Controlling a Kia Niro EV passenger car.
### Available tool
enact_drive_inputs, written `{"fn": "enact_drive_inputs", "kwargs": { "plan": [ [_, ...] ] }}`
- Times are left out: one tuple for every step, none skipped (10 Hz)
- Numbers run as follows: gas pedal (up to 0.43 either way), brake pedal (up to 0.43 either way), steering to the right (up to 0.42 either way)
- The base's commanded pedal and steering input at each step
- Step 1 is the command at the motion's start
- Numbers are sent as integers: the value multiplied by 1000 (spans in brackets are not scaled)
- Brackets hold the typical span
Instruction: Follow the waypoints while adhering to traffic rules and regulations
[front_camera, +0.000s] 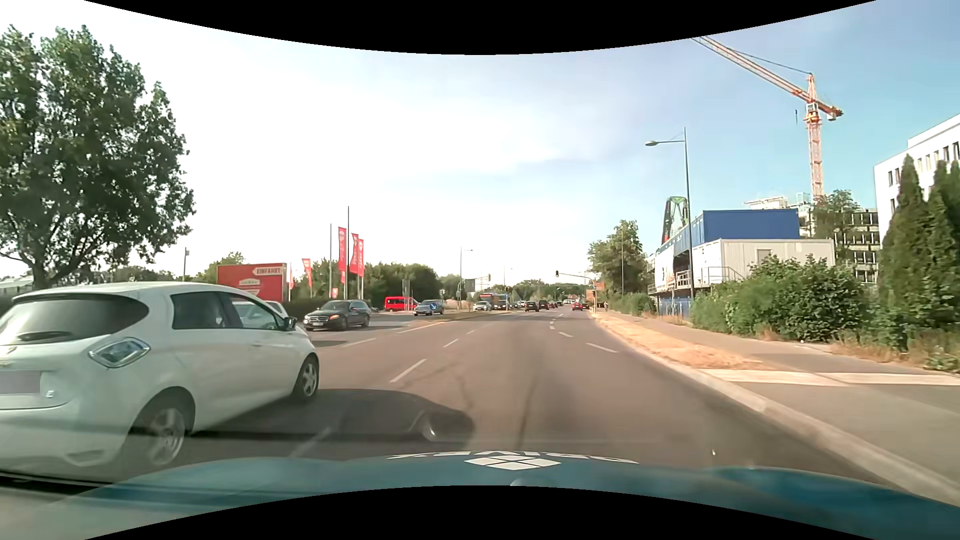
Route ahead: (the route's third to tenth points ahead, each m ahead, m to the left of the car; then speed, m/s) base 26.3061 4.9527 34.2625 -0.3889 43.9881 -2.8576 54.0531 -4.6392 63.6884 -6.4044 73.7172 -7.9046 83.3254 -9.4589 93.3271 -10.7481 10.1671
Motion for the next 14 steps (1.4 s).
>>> {"fn": "enact_drive_inputs", "kwargs": {
  "plan": [
    [209, 0, 9],
    [209, 0, 10],
    [209, 0, 11],
    [209, 0, 10],
    [209, 0, 11],
    [209, 0, 11],
    [209, 0, 12],
    [209, 0, 14],
    [209, 0, 15],
    [209, 0, 16],
    [209, 0, 21],
    [209, 0, 25],
    [209, 0, 25],
    [209, 0, 25]
  ]
}}
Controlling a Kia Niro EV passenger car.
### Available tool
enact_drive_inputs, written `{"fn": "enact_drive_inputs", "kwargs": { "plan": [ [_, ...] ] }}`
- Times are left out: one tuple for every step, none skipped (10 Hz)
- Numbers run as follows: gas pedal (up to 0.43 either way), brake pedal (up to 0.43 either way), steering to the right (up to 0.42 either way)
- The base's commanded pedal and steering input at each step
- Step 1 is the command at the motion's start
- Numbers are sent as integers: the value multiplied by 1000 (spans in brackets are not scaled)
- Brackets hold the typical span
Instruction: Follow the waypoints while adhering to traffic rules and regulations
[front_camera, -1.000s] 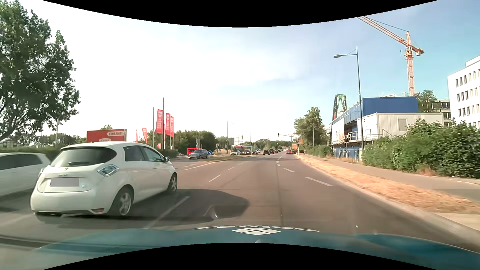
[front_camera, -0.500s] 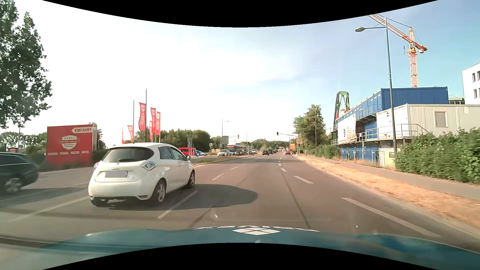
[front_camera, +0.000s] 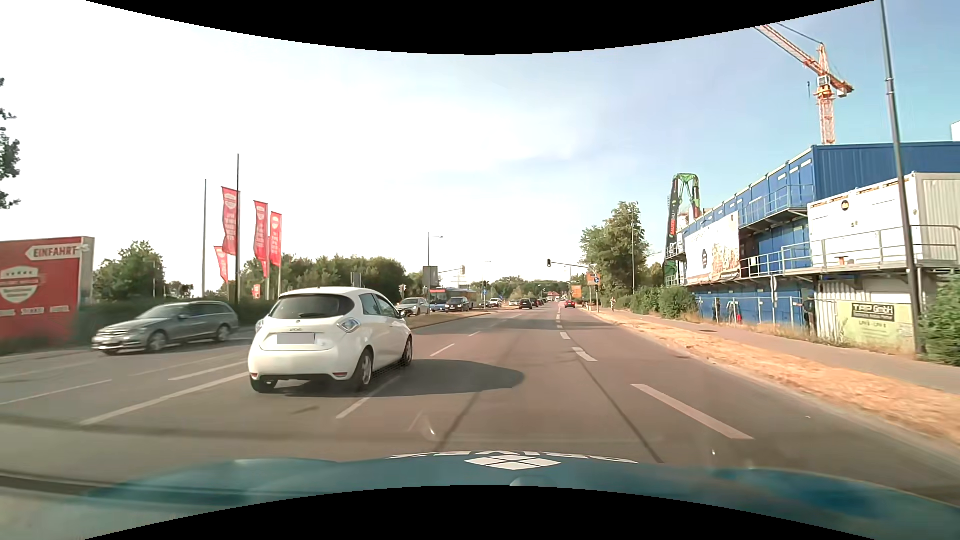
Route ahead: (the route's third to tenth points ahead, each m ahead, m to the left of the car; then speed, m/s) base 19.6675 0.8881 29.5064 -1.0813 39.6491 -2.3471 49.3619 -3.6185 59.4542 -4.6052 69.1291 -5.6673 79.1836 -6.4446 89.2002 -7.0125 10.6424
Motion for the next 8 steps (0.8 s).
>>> {"fn": "enact_drive_inputs", "kwargs": {
  "plan": [
    [209, 0, 25],
    [209, 0, 25],
    [209, 0, 25],
    [209, 0, 25],
    [209, 0, 25],
    [209, 0, 25],
    [209, 0, 25],
    [209, 0, 25]
  ]
}}
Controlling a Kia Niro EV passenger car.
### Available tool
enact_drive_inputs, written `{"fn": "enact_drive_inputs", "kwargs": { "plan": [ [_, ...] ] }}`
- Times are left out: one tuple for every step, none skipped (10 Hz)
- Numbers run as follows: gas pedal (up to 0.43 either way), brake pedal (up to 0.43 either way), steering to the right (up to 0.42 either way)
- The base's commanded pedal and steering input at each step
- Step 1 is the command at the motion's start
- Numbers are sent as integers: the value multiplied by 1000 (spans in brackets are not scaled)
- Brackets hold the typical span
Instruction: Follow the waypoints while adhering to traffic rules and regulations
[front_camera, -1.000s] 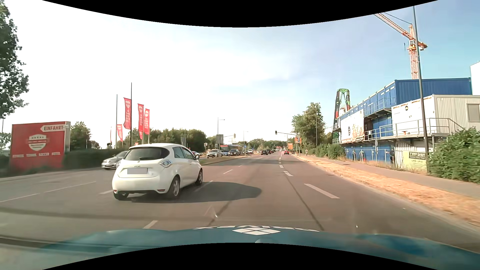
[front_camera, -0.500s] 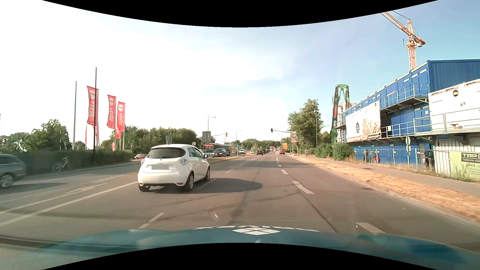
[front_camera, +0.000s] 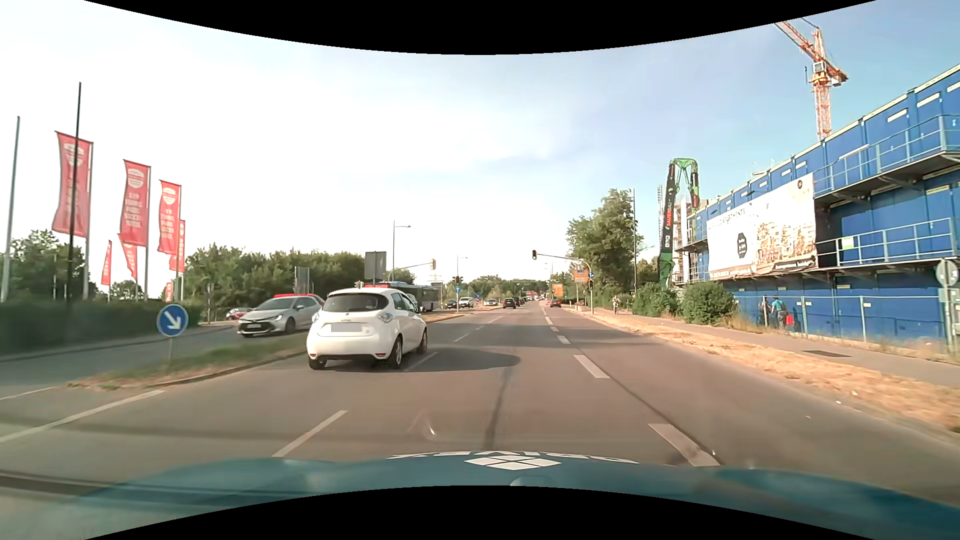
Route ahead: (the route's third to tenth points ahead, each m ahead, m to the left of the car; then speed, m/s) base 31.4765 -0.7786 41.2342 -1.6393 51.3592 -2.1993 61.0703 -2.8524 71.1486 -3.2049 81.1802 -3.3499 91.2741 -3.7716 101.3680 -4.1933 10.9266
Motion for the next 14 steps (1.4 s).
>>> {"fn": "enact_drive_inputs", "kwargs": {
  "plan": [
    [209, 0, 23],
    [209, 0, 23],
    [209, 0, 23],
    [209, 0, 19],
    [209, 0, 15],
    [209, 0, 13],
    [209, 0, 12],
    [209, 0, 12],
    [209, 0, 12],
    [209, 0, 12],
    [209, 0, 12],
    [209, 0, 12],
    [209, 0, 11],
    [209, 0, 9]
  ]
}}
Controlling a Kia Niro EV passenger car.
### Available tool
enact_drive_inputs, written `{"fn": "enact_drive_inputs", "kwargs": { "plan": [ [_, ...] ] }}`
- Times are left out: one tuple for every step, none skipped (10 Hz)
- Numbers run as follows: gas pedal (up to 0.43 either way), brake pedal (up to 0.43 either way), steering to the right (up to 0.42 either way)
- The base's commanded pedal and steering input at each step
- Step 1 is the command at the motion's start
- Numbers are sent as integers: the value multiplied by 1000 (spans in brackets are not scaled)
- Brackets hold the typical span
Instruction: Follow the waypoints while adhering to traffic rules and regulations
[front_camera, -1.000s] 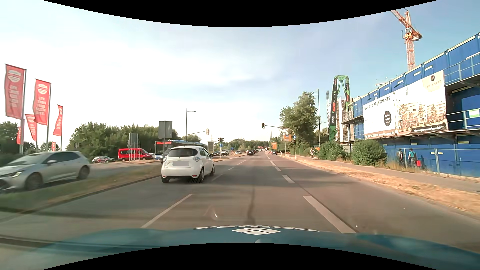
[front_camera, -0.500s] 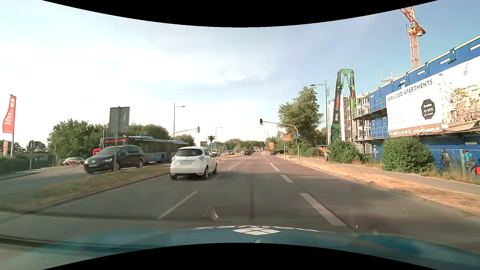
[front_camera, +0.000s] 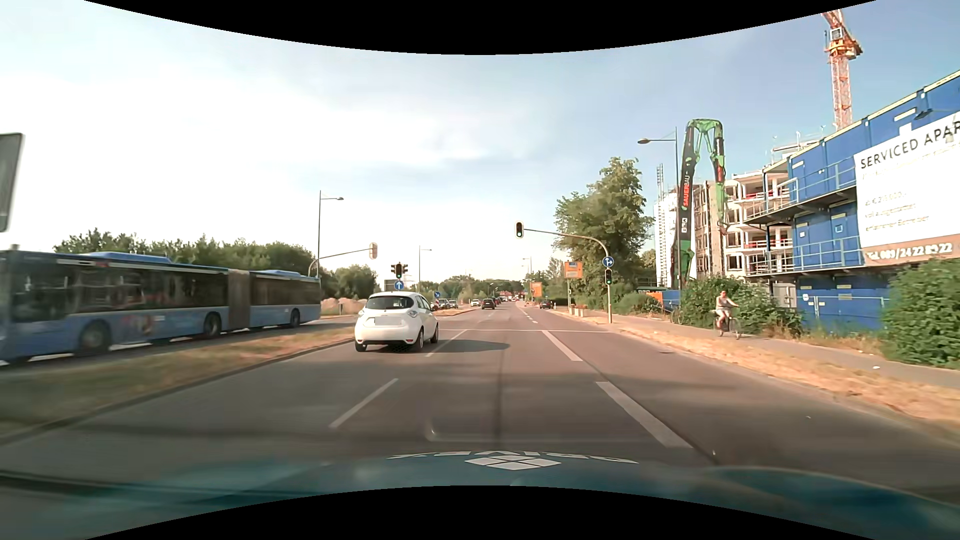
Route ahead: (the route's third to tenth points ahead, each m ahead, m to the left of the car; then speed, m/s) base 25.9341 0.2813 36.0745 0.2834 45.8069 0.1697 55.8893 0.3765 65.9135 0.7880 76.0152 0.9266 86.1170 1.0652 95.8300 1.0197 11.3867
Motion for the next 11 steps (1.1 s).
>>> {"fn": "enact_drive_inputs", "kwargs": {
  "plan": [
    [197, 0, 8],
    [189, 0, 8],
    [189, 0, 7],
    [189, 0, 7],
    [189, 0, 7],
    [189, 0, 6],
    [189, 0, 3],
    [189, 0, 2],
    [177, 0, 2],
    [177, 0, 0],
    [157, 0, 0]
  ]
}}
